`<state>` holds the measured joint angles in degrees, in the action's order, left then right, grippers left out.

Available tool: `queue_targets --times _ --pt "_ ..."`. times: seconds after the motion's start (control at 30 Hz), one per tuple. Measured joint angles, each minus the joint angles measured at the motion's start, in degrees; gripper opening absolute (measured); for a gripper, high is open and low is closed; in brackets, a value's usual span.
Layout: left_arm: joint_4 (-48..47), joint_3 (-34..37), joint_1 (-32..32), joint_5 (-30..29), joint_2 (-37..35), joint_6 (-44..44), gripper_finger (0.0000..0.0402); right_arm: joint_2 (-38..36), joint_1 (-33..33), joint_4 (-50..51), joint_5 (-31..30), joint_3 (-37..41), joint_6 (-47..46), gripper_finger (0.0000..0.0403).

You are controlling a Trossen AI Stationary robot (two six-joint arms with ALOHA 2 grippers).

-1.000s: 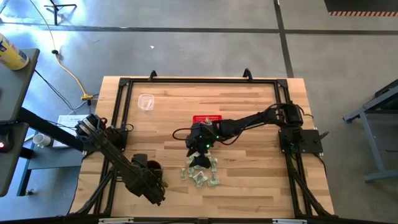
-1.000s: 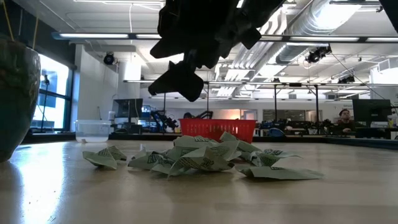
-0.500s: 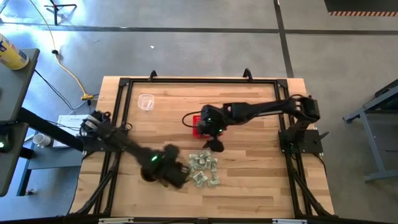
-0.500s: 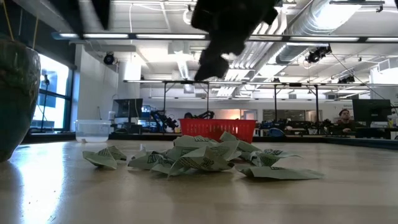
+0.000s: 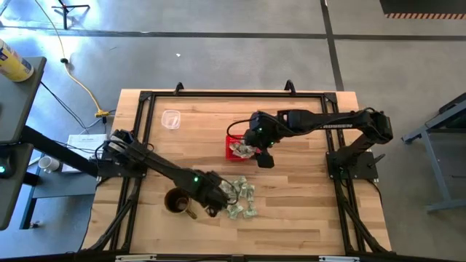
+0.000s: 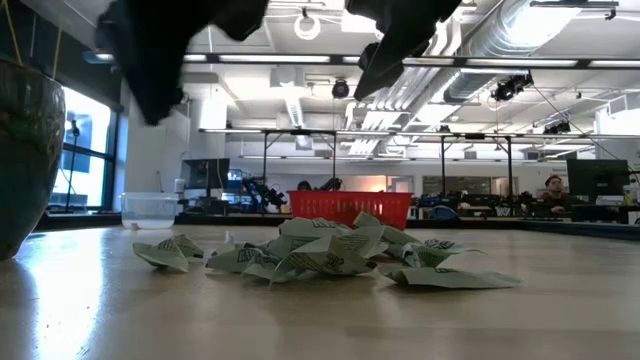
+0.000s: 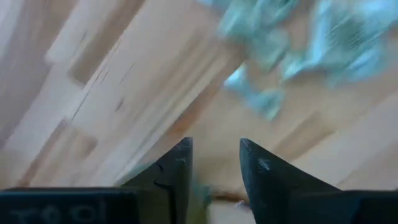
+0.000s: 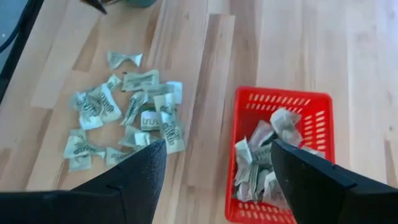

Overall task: Pick and place items into bin
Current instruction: Adjust the green mug

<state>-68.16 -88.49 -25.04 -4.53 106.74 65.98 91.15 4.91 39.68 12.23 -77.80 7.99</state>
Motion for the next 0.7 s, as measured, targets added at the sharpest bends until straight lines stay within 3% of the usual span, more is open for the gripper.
queue_targets --times 0.27,0.47,0.7 --pt "-1.8 4.4 1.5 4.2 1.4 -2.0 0.0134 -0.1 -0.7 -1.2 0.7 0.0 -0.3 0.0279" --pt "-1.8 7.0 6.1 8.9 1.4 -11.1 0.0108 -0.1 -1.3 -1.7 1.0 0.0 -1.5 0.0279" --pt "-1.7 9.3 9.6 15.0 1.4 -18.9 0.0047 -0.1 -1.7 -2.0 0.8 0.0 -2.0 0.0279"
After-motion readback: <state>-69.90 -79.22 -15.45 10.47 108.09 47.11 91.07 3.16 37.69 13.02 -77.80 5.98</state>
